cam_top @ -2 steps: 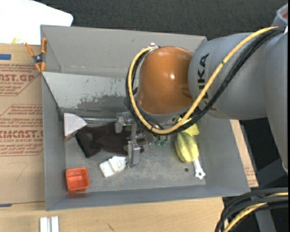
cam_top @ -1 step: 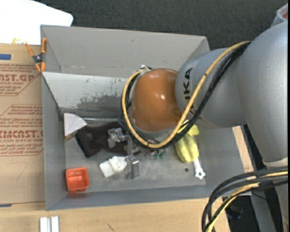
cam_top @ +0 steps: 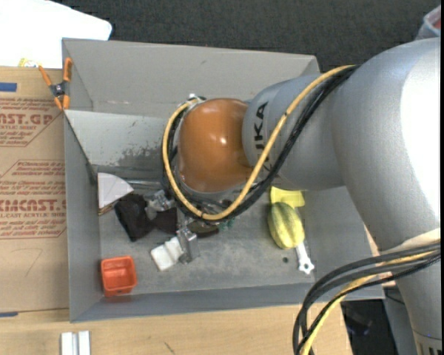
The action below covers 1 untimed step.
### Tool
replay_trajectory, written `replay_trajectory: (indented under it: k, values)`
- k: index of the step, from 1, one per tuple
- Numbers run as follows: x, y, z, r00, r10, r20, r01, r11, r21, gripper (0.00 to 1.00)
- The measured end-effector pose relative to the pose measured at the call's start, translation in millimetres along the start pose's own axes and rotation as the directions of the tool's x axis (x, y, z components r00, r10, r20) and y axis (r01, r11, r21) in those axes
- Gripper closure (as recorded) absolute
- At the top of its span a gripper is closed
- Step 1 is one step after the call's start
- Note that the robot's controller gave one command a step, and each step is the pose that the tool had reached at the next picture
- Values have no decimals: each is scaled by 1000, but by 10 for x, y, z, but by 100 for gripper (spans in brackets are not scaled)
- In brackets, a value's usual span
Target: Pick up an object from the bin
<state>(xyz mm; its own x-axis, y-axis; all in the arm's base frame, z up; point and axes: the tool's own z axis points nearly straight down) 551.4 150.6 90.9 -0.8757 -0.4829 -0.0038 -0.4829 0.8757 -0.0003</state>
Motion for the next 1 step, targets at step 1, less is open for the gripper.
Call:
replay_trajectory:
  k: [1]
  values:
    - [-58, -18, 163, 987, -161, -1, 161, 987, -2, 0]
